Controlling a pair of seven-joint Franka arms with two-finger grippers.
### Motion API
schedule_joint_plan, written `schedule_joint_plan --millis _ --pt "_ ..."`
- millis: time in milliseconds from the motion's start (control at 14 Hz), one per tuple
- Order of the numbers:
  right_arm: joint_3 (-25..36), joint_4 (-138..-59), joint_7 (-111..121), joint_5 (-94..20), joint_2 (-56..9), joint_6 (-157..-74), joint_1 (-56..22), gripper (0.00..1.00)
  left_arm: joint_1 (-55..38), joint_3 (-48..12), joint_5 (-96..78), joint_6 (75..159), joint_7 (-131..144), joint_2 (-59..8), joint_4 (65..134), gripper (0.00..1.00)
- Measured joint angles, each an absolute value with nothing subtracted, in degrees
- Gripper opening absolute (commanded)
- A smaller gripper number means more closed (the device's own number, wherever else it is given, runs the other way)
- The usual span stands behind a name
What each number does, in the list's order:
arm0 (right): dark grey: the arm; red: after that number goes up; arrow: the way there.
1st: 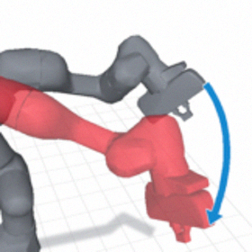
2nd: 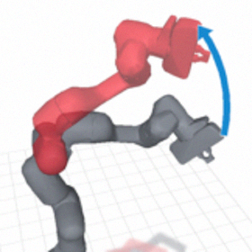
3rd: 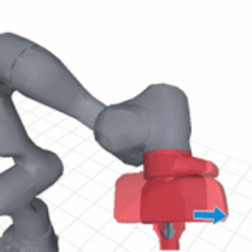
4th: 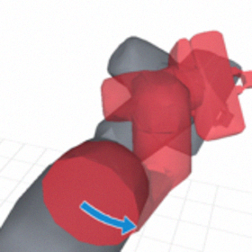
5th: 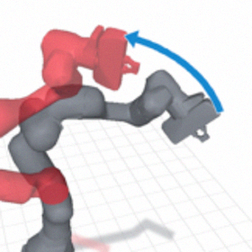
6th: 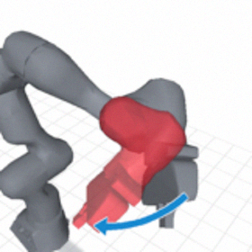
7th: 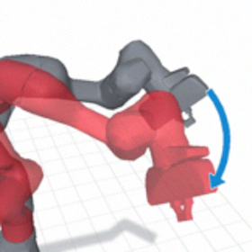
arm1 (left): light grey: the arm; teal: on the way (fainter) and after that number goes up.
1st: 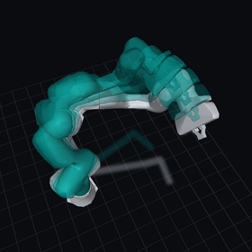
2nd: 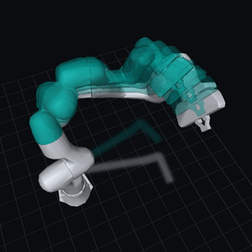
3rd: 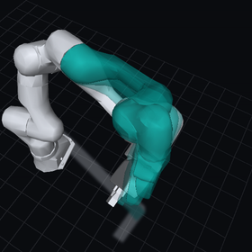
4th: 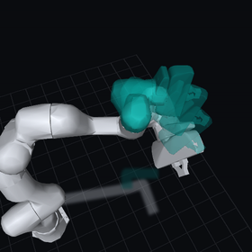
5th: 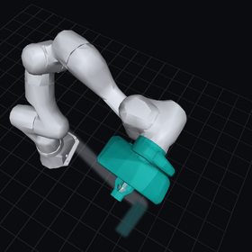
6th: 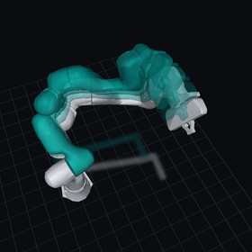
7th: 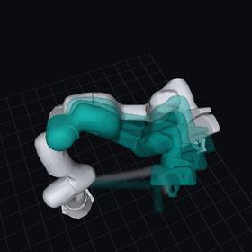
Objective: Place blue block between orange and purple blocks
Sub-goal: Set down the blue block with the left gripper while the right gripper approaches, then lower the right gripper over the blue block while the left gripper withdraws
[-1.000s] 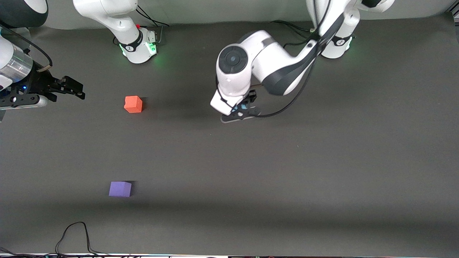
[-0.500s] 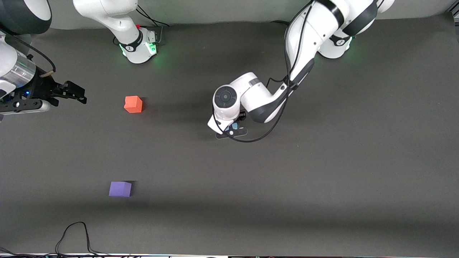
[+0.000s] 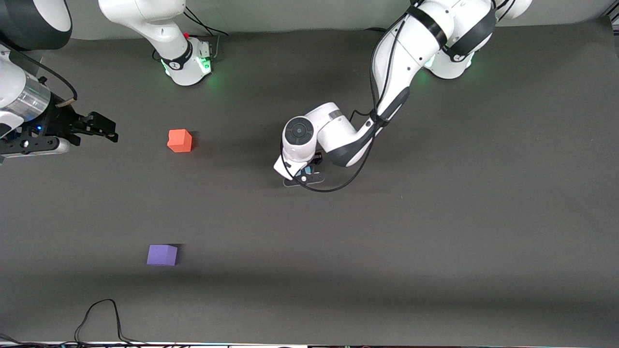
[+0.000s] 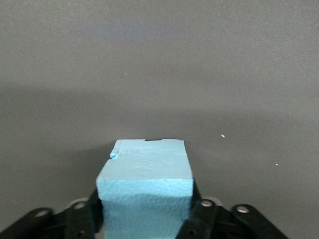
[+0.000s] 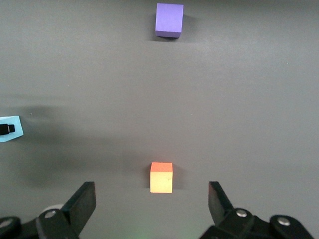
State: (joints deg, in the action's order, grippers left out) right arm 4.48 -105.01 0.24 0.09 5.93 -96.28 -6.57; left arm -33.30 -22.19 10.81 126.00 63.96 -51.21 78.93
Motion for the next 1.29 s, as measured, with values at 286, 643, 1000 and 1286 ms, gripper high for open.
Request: schedule_joint_plan --millis 286,643,1000,1286 --pt "4.4 -105.0 0.3 -0.4 5.8 -96.4 -6.6 1.0 -33.0 -21.7 10.9 120.9 63.9 -50.2 77.5 1.0" --pt "3.9 -105.1 0.2 -3.5 4.0 -97.2 -12.0 1.0 -28.6 -21.5 11.0 106.1 57.6 -38.7 76.4 1.0" --pt "3.5 -105.1 -2.7 -6.8 -0.6 -100.9 -22.4 1.0 -18.5 -21.2 11.0 101.6 45.4 -26.9 81.6 1.0" --pt "3.4 -104.9 -7.8 -8.0 -7.3 -108.7 -29.4 1.0 -9.6 -21.1 10.9 96.9 36.4 -18.2 86.4 1.0"
